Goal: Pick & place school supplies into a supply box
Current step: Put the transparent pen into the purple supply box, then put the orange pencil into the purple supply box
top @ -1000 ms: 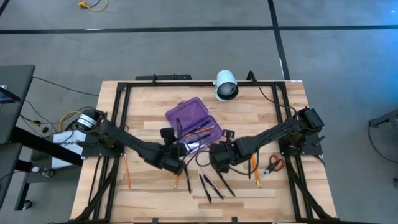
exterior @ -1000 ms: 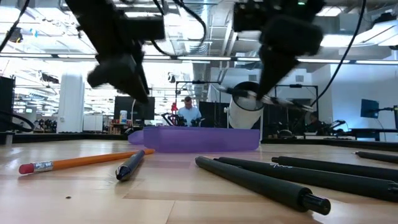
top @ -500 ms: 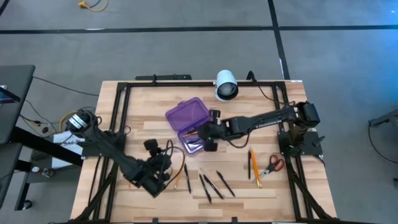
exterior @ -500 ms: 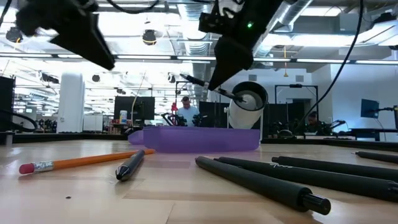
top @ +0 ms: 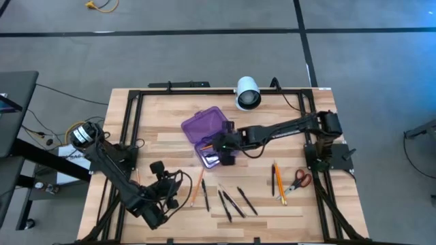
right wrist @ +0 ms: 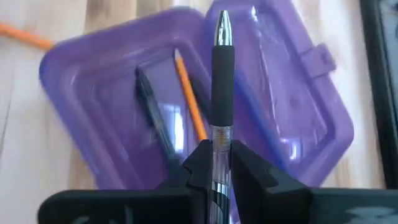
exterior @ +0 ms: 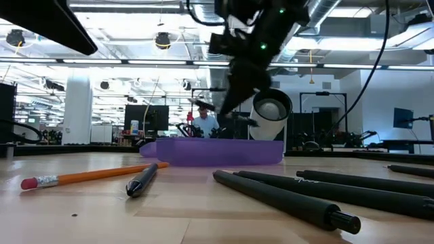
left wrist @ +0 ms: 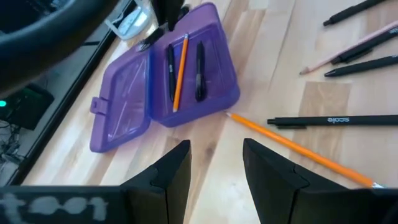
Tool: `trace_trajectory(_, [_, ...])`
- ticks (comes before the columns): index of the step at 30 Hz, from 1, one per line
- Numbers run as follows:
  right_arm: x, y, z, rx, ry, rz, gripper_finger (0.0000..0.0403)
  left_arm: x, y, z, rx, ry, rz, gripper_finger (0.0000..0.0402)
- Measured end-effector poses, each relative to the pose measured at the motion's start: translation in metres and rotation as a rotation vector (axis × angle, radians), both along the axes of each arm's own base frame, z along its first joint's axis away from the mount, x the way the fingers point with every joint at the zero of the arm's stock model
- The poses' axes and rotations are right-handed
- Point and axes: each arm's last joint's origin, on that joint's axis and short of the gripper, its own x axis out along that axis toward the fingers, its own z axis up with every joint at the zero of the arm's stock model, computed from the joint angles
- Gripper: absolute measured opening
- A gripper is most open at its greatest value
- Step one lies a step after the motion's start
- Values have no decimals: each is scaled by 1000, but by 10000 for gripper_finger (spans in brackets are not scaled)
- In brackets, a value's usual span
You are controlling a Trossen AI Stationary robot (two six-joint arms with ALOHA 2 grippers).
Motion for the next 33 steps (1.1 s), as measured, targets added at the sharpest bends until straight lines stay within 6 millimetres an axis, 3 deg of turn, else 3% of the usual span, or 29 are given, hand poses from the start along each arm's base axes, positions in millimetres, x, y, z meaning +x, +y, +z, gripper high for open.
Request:
trace_trajectory(6, [5, -7, -22, -4, 57, -20, 38, -4, 1, -2, -46, 48, 29, 139])
trace_trajectory(23, [3, -6, -16, -14, 53, -6, 166, -8, 3, -7, -140, 79, 107, 139])
trace_trajectory(33, [-4, 24, 9, -15, -21, 77, 184, -39, 12, -6, -274, 185, 520, 139])
